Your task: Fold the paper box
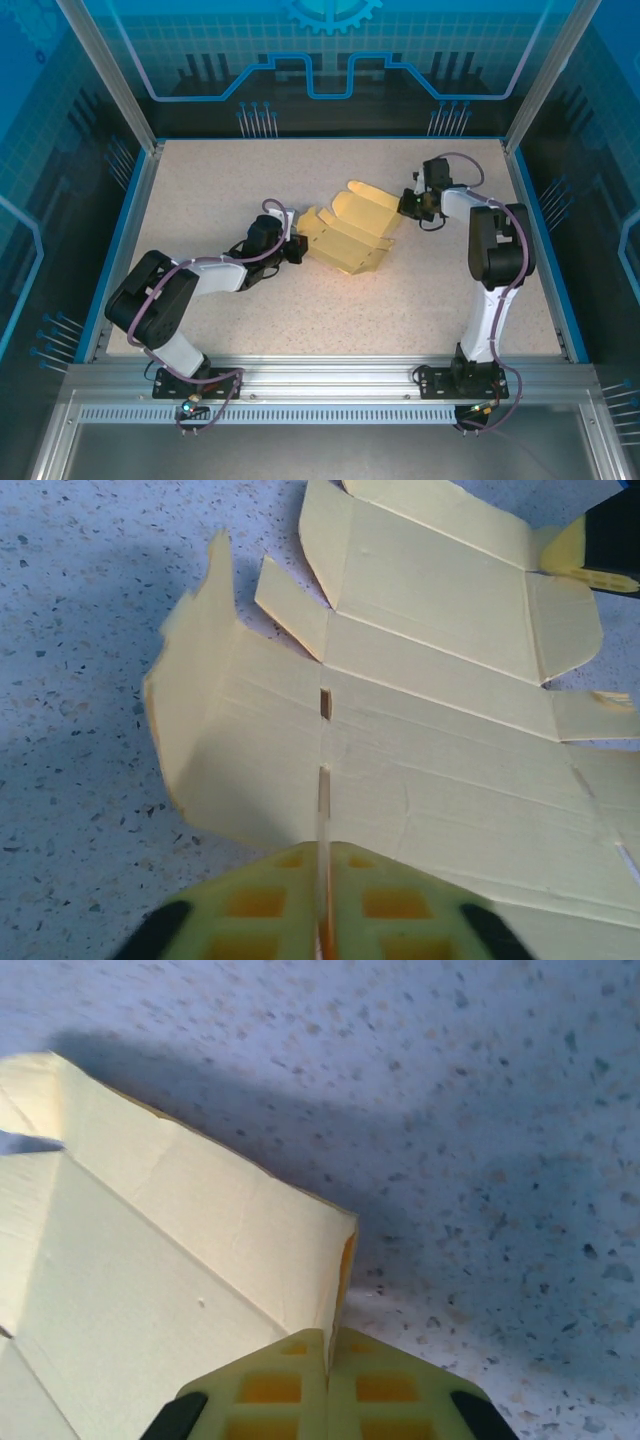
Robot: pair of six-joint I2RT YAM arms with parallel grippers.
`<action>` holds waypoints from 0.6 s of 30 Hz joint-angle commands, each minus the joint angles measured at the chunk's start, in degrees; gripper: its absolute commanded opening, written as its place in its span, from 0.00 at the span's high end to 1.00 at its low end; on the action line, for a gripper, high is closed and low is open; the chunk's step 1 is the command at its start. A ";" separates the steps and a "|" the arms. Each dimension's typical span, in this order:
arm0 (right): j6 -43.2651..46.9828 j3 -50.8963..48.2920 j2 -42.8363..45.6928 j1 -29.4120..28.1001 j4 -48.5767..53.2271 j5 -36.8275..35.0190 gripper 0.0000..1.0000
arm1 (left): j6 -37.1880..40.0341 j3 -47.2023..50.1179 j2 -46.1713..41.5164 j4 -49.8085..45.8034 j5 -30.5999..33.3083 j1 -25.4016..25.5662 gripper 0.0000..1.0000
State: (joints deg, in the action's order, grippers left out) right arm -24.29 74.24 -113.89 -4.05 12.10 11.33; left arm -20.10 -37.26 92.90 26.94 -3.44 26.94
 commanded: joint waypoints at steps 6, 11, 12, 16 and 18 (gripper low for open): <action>11.21 -3.13 12.93 0.27 -5.99 11.24 0.99 | -0.07 1.36 -3.31 -0.83 3.74 -0.35 0.54; 19.74 -0.57 17.69 -1.47 -1.39 17.60 1.00 | 5.91 -1.94 -11.99 -9.05 8.45 -0.33 0.41; 22.18 0.67 18.35 -2.28 0.58 18.39 1.00 | 7.57 -3.02 -14.05 -10.67 8.37 -0.26 0.38; 30.62 5.60 20.01 -6.14 8.67 19.92 1.00 | 15.98 -7.56 -20.00 -14.29 5.03 -0.25 0.30; 34.20 7.63 20.49 -8.17 11.98 21.07 1.00 | 21.62 -11.31 -21.21 -17.95 1.77 -0.25 0.30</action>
State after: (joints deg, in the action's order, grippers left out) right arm 1.17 78.63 -95.57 -9.58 16.75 27.97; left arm -8.34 -43.88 74.17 14.50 1.78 26.94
